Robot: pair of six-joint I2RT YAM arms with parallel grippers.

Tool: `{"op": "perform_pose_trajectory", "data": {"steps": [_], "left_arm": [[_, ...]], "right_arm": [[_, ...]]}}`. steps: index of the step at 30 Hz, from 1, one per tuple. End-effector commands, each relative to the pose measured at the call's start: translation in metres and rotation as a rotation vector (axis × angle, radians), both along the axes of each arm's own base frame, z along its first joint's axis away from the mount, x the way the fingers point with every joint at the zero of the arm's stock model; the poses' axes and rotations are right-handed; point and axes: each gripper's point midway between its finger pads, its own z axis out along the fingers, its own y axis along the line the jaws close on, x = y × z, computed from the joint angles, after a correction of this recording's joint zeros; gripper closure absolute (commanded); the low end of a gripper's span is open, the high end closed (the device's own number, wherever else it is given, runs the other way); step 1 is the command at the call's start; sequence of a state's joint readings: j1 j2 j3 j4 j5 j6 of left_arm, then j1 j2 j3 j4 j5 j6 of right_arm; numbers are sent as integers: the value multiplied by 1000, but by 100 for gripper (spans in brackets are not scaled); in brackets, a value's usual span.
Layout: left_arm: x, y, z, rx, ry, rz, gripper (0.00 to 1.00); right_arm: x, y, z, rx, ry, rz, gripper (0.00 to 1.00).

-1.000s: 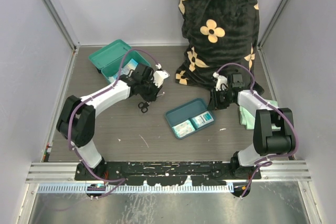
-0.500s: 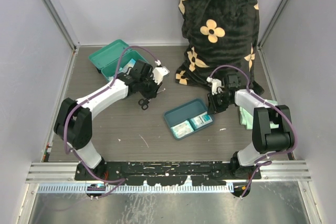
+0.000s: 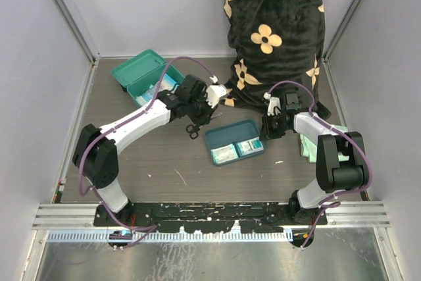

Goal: Organize the medicine kit
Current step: Place the scissors in the medicine box compartment.

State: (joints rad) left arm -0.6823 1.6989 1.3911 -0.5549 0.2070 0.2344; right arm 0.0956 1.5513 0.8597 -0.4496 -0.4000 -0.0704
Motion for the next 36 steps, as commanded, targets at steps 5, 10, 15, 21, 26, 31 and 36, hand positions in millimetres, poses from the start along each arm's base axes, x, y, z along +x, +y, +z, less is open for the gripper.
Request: {"op": "perform_pose_trajectory", "data": {"steps": [5, 10, 15, 21, 26, 31, 36], "left_arm": [[-2, -59, 6, -44, 33, -60, 98], [5, -91, 7, -66, 23, -102, 98], [5, -112, -11, -53, 9, -114, 98], [3, -126, -37, -17, 23, -148, 98], [6, -134, -52, 17, 7, -164, 98], [11, -132, -64, 56, -10, -179, 98], [13, -128, -65, 89, -33, -215, 98]], "right_arm": [[16, 7, 32, 68, -105, 4, 66], [23, -8, 60, 71, -178, -26, 59], [21, -31, 68, 88, -181, -87, 60], [23, -49, 77, 127, -207, -139, 60], [24, -52, 83, 162, -220, -146, 60], [20, -51, 80, 170, -211, -133, 61], [18, -50, 77, 179, -202, -120, 62]]}}
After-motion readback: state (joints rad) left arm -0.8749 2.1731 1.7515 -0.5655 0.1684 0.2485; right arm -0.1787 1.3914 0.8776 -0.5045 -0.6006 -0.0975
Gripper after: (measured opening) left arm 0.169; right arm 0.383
